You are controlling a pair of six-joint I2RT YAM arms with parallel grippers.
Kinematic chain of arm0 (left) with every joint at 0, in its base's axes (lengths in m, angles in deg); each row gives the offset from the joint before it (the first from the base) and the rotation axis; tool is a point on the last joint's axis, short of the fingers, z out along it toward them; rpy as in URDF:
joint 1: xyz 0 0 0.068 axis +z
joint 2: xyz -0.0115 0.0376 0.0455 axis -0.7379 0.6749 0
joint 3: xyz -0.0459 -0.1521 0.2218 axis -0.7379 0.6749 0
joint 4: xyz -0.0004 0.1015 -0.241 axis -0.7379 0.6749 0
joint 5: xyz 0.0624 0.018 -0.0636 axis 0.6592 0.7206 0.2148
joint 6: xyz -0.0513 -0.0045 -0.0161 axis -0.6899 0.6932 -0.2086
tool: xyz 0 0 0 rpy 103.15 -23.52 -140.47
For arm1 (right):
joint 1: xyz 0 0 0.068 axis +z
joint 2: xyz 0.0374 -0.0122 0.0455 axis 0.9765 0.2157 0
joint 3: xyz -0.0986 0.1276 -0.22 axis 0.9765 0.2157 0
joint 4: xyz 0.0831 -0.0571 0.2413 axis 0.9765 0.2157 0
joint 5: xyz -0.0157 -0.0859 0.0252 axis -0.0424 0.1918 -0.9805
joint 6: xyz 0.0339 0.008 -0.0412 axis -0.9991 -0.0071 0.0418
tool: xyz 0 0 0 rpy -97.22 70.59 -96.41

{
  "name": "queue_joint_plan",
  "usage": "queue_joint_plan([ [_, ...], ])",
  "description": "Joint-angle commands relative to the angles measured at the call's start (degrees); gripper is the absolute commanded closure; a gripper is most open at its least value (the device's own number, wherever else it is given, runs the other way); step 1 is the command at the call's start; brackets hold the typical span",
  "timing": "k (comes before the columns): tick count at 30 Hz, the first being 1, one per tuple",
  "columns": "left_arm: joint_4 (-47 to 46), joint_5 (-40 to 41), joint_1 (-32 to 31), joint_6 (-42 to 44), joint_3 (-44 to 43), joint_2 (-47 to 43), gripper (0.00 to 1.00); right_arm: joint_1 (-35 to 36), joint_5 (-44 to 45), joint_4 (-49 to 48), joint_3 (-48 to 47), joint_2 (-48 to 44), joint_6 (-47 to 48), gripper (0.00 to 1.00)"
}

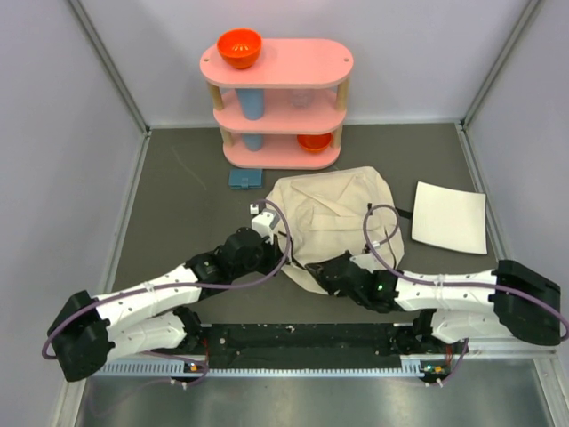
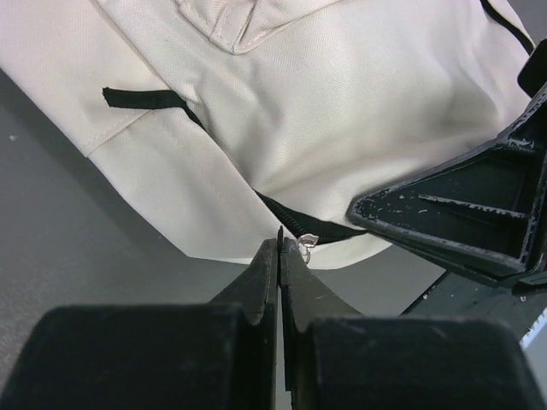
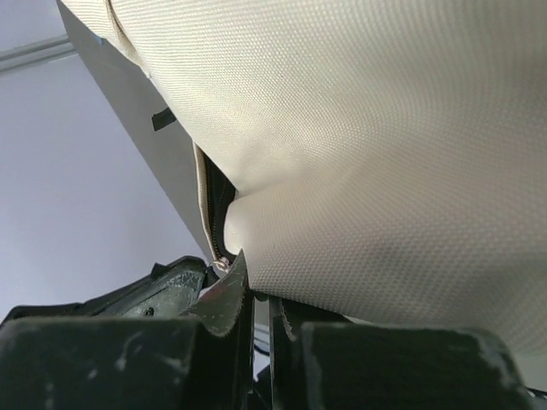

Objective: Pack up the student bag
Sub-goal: Zip the student bag at the center of the board.

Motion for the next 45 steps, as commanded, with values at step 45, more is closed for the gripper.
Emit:
queue_joint_plan([
  [45,1.11,13.12,14.07,11.08,-18.21,27.68,1.0,1.41,-5.4,6.09,16.23,-17.83,11.51,1.0],
])
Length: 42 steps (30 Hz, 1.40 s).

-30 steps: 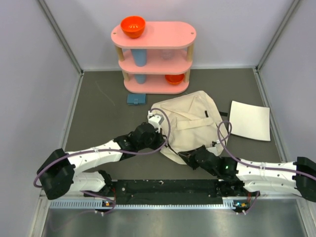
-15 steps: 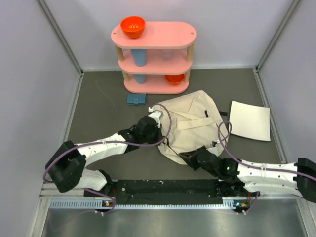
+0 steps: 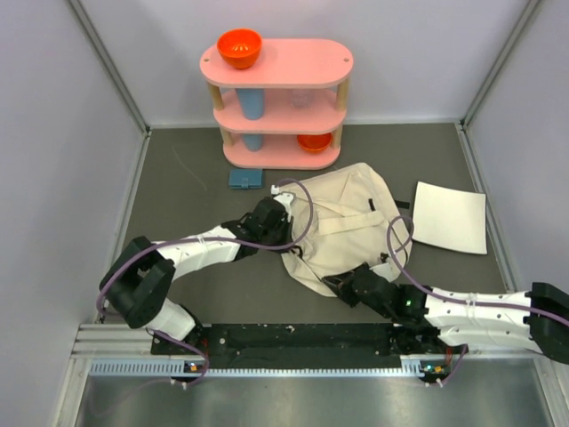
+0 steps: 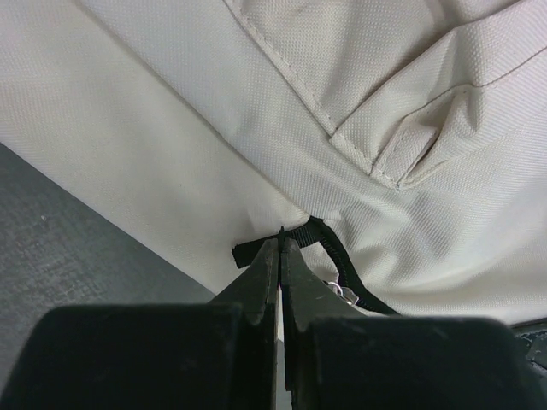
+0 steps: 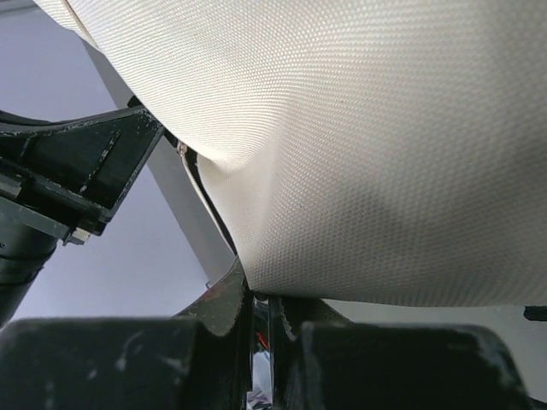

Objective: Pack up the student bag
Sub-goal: Zip the student bag at the center of the board.

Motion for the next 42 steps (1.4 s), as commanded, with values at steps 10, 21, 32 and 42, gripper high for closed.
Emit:
queue_joint_plan([
  [10,4.69,18.76,5.41,4.91,-0.36,-14.26,0.38,0.95,-2.0,-0.78,-14.67,11.2,29.8,1.0],
  [21,17.62,21.25,13.58,1.31,0.51,-32.9,0.01,0.24,-24.06,-0.29,-38.06,28.72,60.23,0.83],
  [32,19.65,17.83,15.08,3.59,-2.04,-34.49,0.01,0.16,-11.71,5.6,-37.63,12.92,68.06,0.22],
  [42,7.52,-3.61,15.08,3.25,-3.08,-28.52,0.01,-19.68,-0.93,18.96,-30.69,-1.77,56.31,0.15],
])
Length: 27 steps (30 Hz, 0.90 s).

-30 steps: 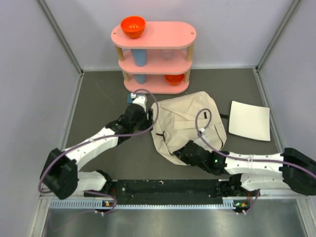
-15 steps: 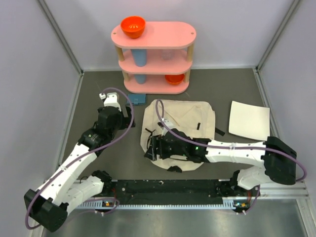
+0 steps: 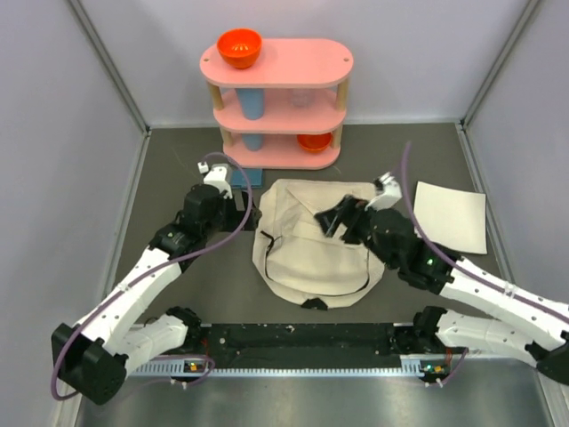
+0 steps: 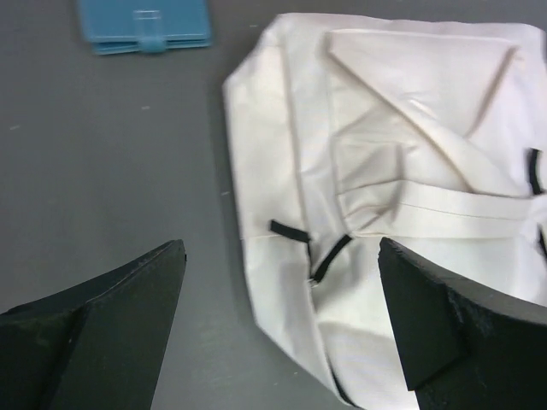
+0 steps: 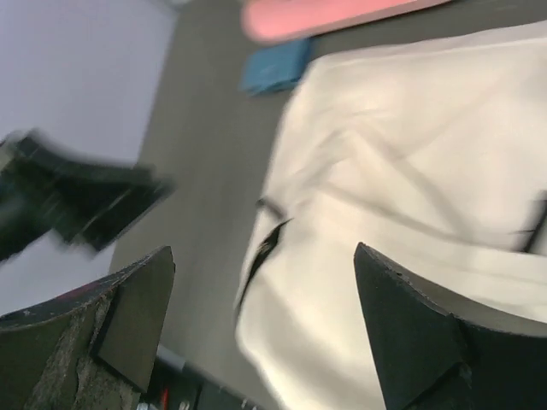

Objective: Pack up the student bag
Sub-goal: Zip the student bag at the center of the board, then unzip the student bag at the center of the board.

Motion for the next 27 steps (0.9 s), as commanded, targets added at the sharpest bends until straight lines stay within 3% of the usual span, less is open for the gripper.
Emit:
queue_joint_plan([
  [1,-9.75,-13.3,0.07,-1.17,-2.98,4.13,0.01,-13.99,-4.95,6.92,6.11,-3.06,-6.6,0.15],
  [5,-12.22,-18.5,-1.42,-2.76,-5.44,8.8,0.01,-27.34,-15.26,7.01,10.87,-3.42,-8.36,0.15],
  [12,-11.78,-13.95,-7.93,-2.24,-13.07,17.06,0.01,-35.19,-23.8,5.78,16.76,-3.42,-11.87,0.15],
  [17,-9.85,-11.48,-12.49,-1.97,-20.46,25.23,0.01,-37.22,-23.2,6.84,20.63,-4.91,-13.72,0.14],
  [27,-1.59,-10.6,-19.53,-1.88,-43.47,46.66,0.07,-39.51,-12.3,16.15,27.4,-20.29,-17.41,0.15],
])
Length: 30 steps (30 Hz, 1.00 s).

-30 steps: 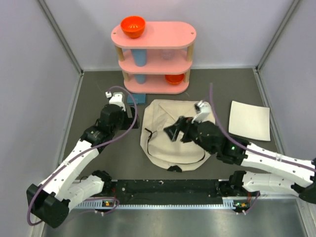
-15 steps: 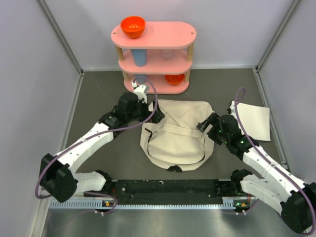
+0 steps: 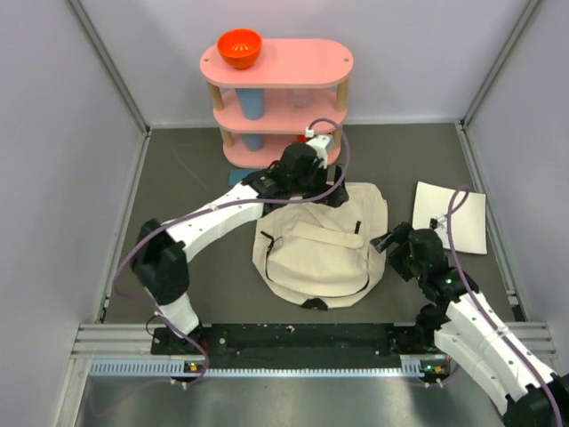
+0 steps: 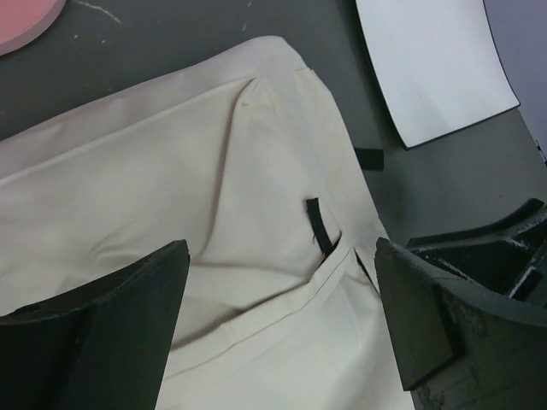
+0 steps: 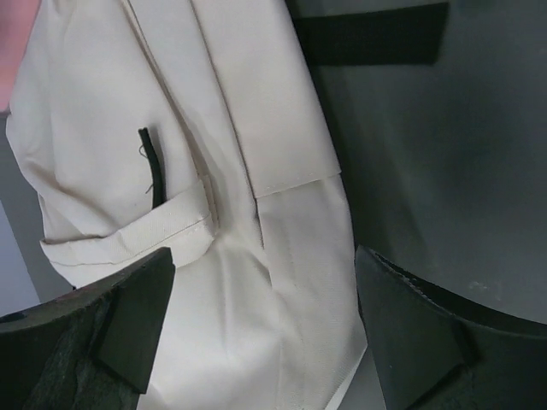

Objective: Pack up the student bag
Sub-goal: Unzip the student bag at the center of the board.

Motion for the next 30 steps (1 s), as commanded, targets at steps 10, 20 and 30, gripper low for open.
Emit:
queue_joint_plan([
  [10,9.81,8.46,-7.18,-2.82,-21.31,19.12,0.08,-1.37,5.89,10.35,2.67,-10.75,-0.62,0.16],
  [20,12.1,13.47,-10.26,-6.07,-24.39,25.45,0.33,-1.45,11.25,15.01,0.83,-18.76,2.98,0.17],
  [30,13.59,15.32,-12.72,-7.3,-26.15,29.14,0.43,-1.37,10.03,15.28,1.0,-18.32,3.95,0.16],
])
